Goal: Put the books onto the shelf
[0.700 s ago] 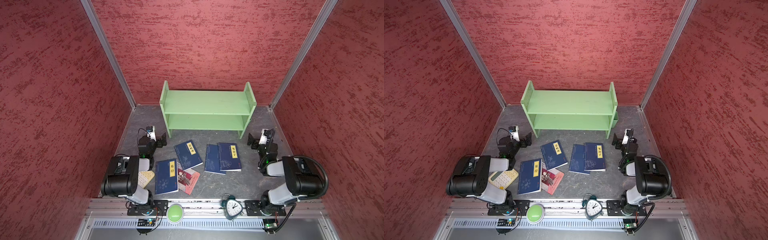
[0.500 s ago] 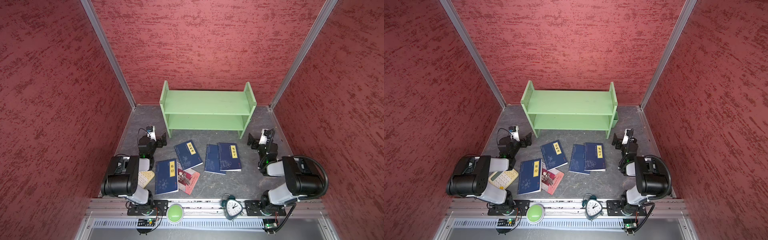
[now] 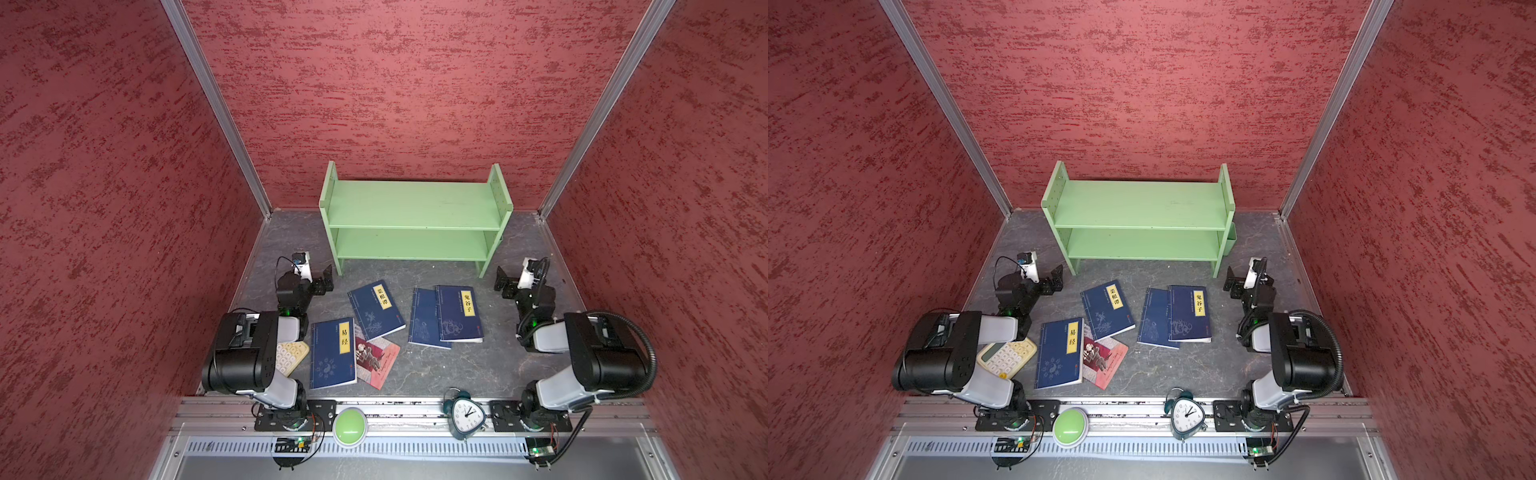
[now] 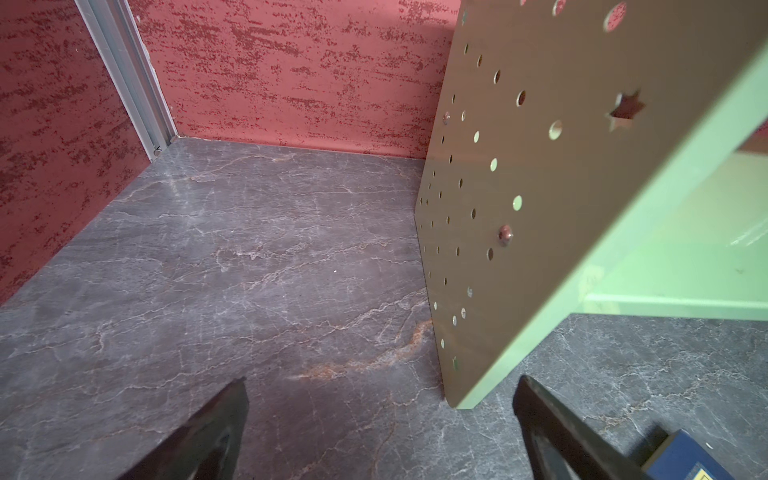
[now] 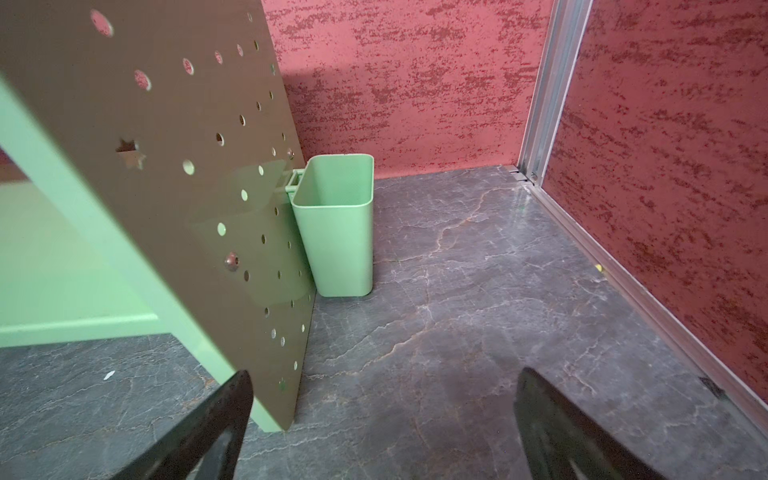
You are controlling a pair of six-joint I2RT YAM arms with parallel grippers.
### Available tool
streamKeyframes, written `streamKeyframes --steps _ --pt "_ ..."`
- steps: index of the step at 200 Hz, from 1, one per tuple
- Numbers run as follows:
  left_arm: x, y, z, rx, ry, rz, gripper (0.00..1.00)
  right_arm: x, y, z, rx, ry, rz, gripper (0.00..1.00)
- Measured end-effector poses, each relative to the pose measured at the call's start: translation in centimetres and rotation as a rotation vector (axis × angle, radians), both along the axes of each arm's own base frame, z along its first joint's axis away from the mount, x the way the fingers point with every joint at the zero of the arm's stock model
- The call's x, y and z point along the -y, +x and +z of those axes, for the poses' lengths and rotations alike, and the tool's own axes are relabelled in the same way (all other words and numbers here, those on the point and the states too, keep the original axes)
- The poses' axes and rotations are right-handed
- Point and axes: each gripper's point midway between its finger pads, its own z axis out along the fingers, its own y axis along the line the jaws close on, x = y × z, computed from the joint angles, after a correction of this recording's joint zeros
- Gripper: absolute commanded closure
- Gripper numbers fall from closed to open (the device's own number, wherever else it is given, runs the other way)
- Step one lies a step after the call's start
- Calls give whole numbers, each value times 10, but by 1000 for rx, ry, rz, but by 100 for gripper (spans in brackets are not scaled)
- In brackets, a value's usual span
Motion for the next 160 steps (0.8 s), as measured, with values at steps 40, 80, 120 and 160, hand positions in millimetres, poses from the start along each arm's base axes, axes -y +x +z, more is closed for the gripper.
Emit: streamKeyframes --steps 40,80,120,160 --pt "0 0 0 0 3 1 0 0 0 0 0 0 0 1" --pt "0 0 0 1 4 1 1 0 0 0 0 0 0 1" --pt "0 0 0 0 7 0 1 0 0 0 -1 0 0 1" --pt "0 -1 0 -7 10 -2 1 7 -1 2 4 5 -41 1"
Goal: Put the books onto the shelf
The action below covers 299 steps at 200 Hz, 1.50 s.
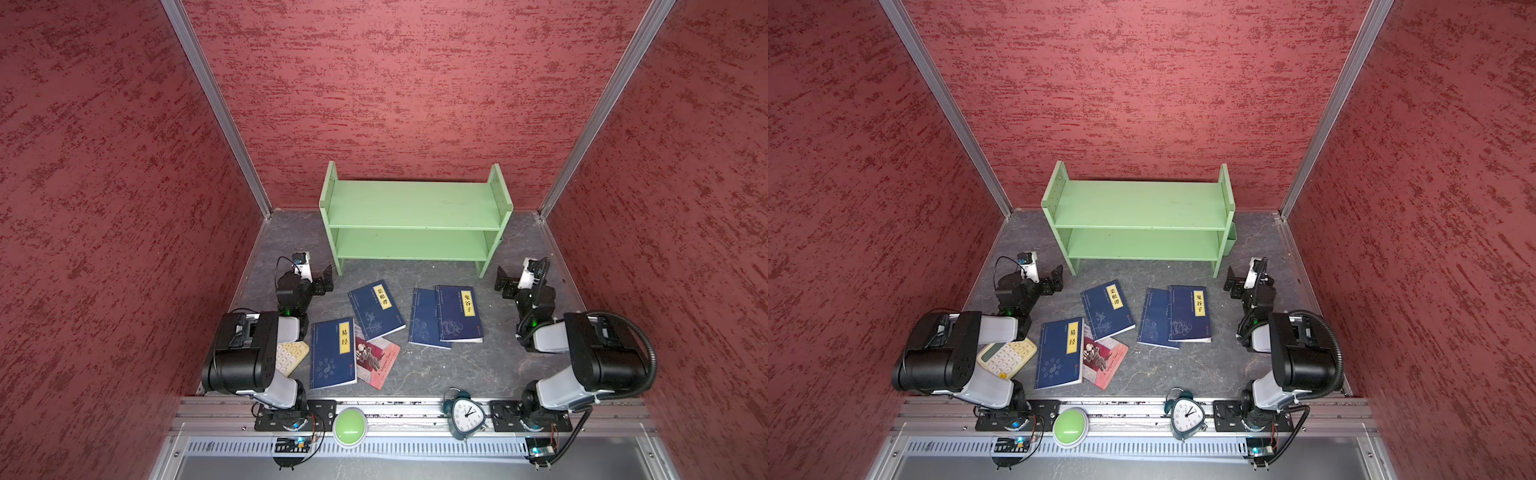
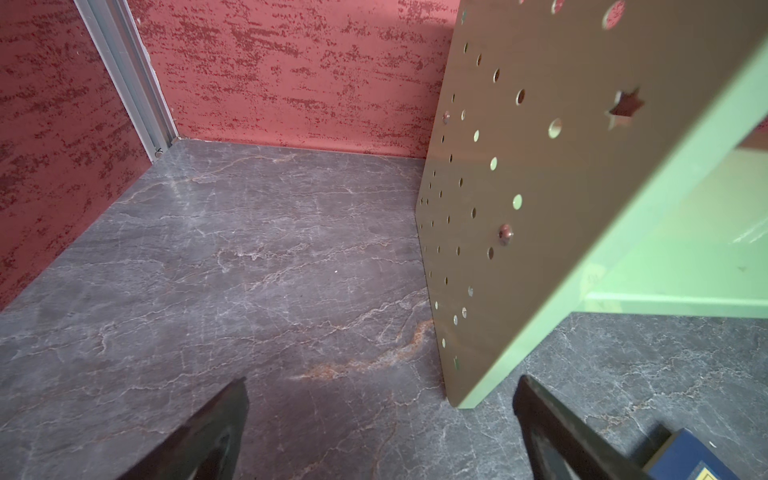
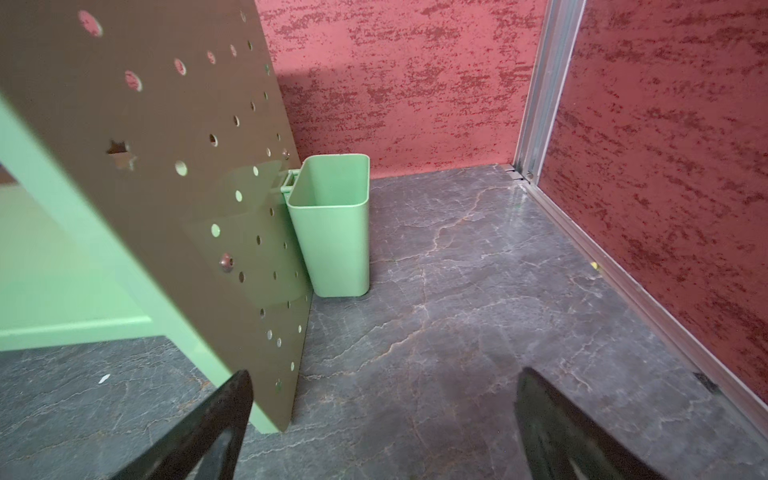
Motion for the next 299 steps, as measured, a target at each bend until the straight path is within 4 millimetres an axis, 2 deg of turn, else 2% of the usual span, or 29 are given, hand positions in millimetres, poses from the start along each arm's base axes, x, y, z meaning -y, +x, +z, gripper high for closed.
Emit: streamKeyframes --steps 12,24,46,62,86,113,146,181,205,245,272,299 --pt "1 -2 3 -14 3 -3 1 5 -2 7 11 5 -31 1" --pt "5 -4 13 -20 11 -18 1 12 -8 25 43 9 -74 1" --pt "17 -3 51 8 44 -64 1 21 -23 67 132 38 -138 1" --pt "24 -4 71 -13 69 -97 1 27 -38 86 156 92 -188 1" --pt "33 -17 80 -101 117 -159 1 32 -58 93 129 197 -242 1" --pt "56 -49 76 -258 186 -296 1 29 -69 92 32 311 -259 1" --pt "102 -93 85 -402 276 -519 1 9 -68 73 -159 439 -212 1" --pt "167 -141 110 -501 356 -780 1 -31 -76 23 -427 553 -101 1" --pt "203 -164 108 -588 379 -892 0 -61 -88 -2 -585 592 -13 1" --pt "239 -186 77 -750 363 -920 1 -93 -95 -15 -710 633 87 1" --pt "256 -186 76 -755 233 -884 0 -102 -99 -29 -759 644 102 1" --pt "271 -184 77 -748 100 -868 1 -107 -105 -54 -827 640 98 1"
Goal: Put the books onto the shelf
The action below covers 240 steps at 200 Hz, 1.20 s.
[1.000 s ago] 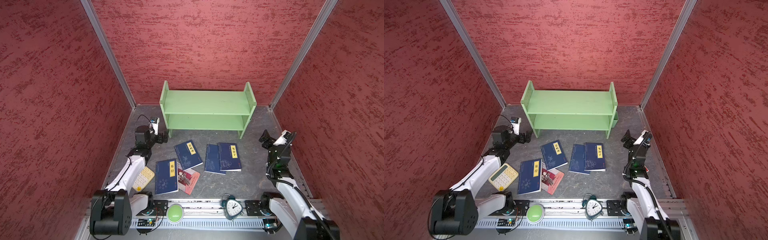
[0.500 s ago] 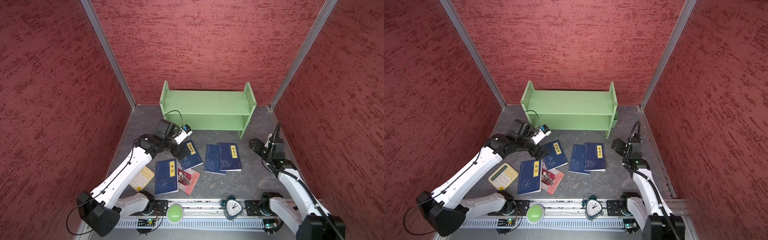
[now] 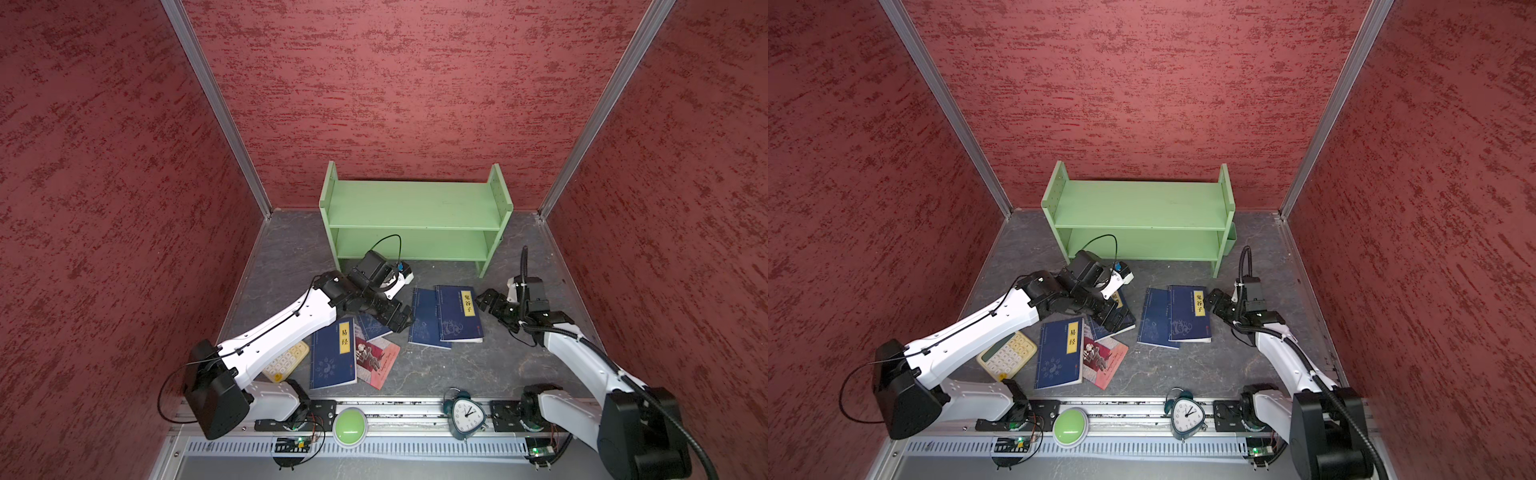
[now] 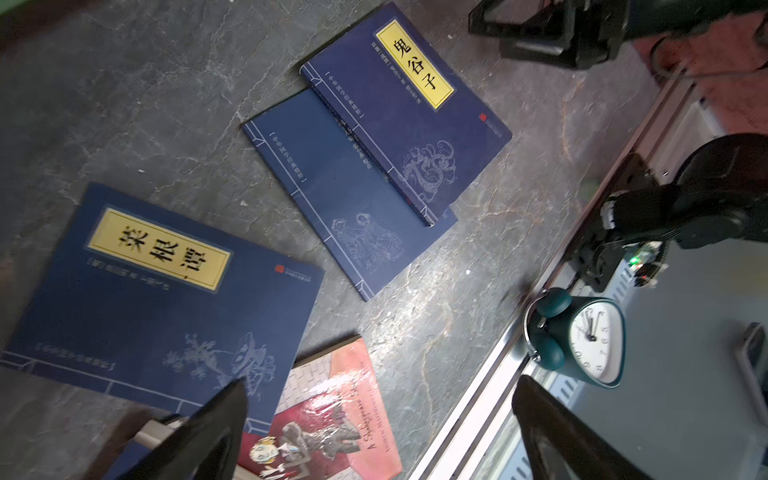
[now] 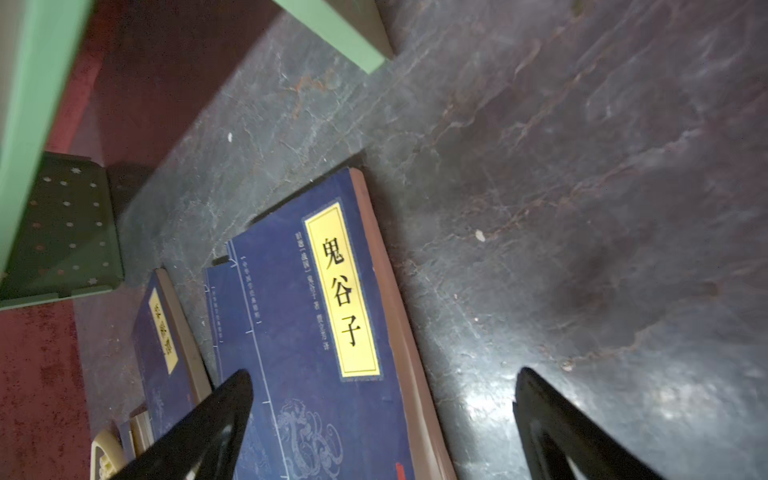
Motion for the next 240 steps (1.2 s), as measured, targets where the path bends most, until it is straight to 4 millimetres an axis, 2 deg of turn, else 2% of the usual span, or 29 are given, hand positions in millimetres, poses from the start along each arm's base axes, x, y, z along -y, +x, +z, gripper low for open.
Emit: streamKeyframes --steps 17,36,85,114,169,197,240 --pt "10 6 2 -12 -49 25 1 -4 -5 -16 -38 -4 15 1" --pt "19 10 -4 -16 -88 37 1 -7 -9 -24 -55 -6 30 1" --pt "34 11 -38 -91 -125 41 1 -18 -2 -19 -13 9 64 1" --pt "44 15 -43 -104 -169 41 1 -22 -1 -27 -31 11 78 3" --pt "59 20 -54 -152 -215 46 1 -34 8 -27 1 25 113 9" --pt "60 21 -67 -173 -207 58 1 -42 9 -27 10 34 138 11" --pt "64 24 -69 -171 -215 63 1 -51 5 -28 13 42 162 17"
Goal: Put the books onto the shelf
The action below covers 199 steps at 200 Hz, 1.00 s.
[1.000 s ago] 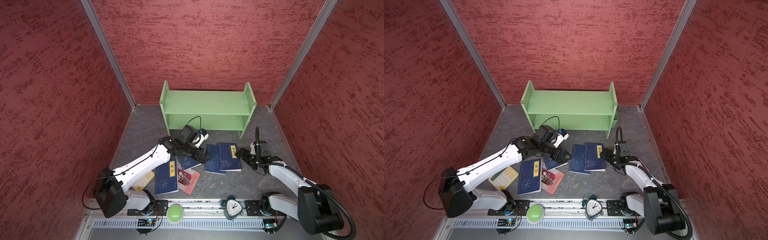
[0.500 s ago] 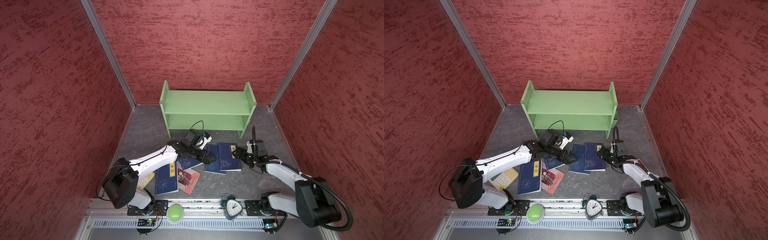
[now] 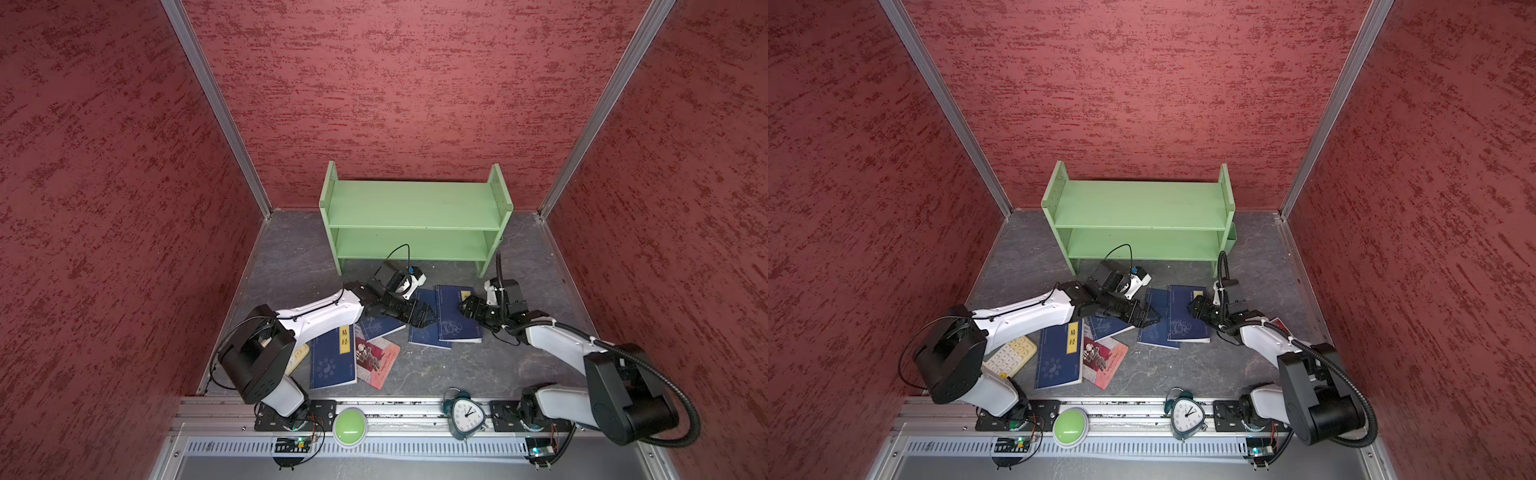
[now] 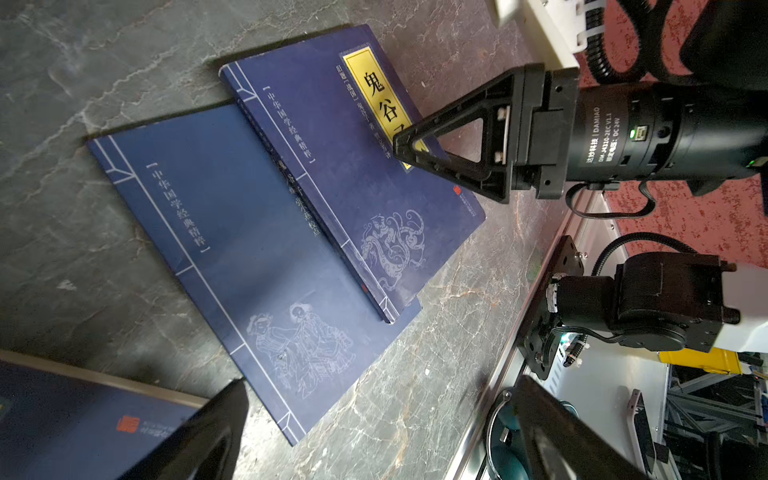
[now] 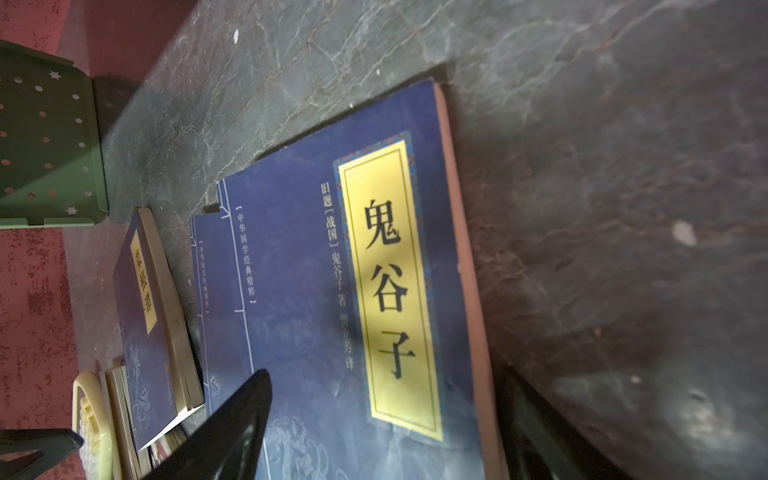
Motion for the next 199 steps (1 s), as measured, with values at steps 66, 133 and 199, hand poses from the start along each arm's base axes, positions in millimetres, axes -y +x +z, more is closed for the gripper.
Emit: streamKeyframes --steps 66,133,199 --pt "1 3 -24 -37 37 8 1 -2 -17 2 15 21 -9 19" --pt "4 1 -31 -44 48 3 1 0 -17 2 16 25 -34 27" --pt "11 6 -35 -11 59 3 0 -2 -11 -6 12 32 -39 43"
